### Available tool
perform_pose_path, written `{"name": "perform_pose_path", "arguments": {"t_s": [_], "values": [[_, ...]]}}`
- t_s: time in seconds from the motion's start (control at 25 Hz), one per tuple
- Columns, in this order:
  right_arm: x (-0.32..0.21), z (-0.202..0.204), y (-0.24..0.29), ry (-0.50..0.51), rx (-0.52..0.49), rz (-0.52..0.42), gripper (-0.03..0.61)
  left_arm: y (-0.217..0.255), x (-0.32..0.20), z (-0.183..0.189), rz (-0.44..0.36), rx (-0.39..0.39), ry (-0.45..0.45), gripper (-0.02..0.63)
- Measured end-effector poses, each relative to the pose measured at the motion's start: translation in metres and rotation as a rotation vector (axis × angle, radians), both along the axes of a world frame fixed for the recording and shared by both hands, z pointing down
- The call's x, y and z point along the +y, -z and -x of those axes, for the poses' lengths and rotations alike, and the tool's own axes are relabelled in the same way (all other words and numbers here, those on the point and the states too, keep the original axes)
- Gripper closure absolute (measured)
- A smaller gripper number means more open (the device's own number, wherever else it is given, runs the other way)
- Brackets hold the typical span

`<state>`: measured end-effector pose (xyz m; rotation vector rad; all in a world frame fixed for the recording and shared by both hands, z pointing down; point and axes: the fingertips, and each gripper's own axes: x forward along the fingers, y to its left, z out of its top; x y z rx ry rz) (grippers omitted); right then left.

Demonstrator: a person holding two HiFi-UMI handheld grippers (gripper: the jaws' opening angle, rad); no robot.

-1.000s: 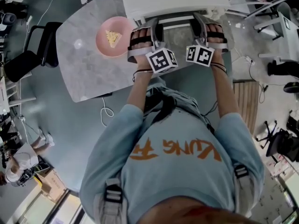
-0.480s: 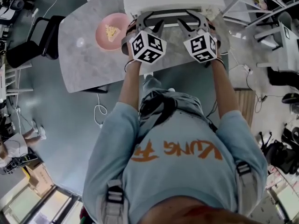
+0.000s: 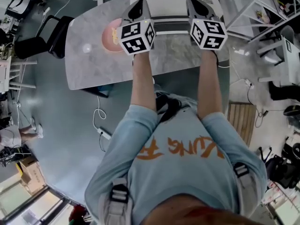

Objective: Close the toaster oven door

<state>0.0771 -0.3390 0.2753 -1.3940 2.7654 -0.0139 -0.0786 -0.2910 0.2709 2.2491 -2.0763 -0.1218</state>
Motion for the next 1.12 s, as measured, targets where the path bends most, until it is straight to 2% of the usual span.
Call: {"name": "perform_pose_path", "arguments": {"t_s": [0.08,0.12,0.24,0.56,0.8,1.12], "values": [[0.005,-0.009,-0.001,-0.021,-0.08,0.035,0.583,0.001,0.006,0.008,-0.021,0.052,0.071,0.612],[0.008,-0.012,-0.004,-0.031,-0.083,0.044,0.583,0.001,0.009,0.009,-0.033,0.061,0.079,0.612],[0.014,-0.021,-0.014,-0.047,-0.021,0.048,0.583,-0.004,0.016,0.004,-0.041,0.05,0.055,0.612],[0.025,-0.034,-0.026,-0.055,0.039,0.041,0.583,-0.02,0.025,-0.029,-0.027,-0.018,-0.016,0.612],[0.031,-0.037,-0.027,-0.044,0.071,0.029,0.583,-0.022,0.029,-0.028,-0.038,-0.027,0.037,0.612],[0.035,-0.036,-0.028,-0.031,0.085,0.015,0.583,-0.026,0.029,-0.032,-0.03,-0.027,0.022,0.612]]}}
